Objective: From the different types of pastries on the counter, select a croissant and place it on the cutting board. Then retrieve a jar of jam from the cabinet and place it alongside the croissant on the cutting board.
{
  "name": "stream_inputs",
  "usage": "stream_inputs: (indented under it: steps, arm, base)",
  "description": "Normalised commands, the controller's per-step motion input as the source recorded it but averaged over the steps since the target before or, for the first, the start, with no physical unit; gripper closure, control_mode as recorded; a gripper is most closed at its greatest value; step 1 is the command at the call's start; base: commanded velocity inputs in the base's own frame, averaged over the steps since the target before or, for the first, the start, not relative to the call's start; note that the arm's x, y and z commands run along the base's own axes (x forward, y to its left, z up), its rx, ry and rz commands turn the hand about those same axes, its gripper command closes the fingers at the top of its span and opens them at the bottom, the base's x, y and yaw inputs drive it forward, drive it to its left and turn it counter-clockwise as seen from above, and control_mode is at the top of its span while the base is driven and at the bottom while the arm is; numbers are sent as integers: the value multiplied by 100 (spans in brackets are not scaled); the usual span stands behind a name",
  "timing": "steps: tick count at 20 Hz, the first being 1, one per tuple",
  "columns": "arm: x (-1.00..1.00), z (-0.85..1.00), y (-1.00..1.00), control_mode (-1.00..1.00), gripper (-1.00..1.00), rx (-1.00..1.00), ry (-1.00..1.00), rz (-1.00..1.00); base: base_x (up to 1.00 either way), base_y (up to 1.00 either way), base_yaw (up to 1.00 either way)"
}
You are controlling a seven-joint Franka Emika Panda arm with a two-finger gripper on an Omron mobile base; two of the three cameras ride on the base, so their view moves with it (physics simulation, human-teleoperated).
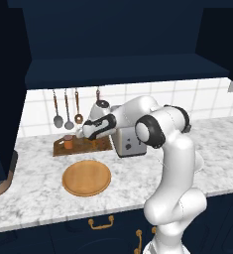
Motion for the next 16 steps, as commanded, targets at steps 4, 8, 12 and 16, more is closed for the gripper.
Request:
stream_inputs:
  steps: [4,8,12,16]
  arm:
    - [18,-6,-2,-100,100,0,-1,4]
    - [20,-86,6,-100,100,-24,-2,0]
    - [22,-61,0,-100,100,-10,-2,0]
    - [25,-39,5,-100,100,-1,0,0]
  base:
    - [0,0,0]
    - [0,0,0]
    - [0,0,0]
    - [0,0,0]
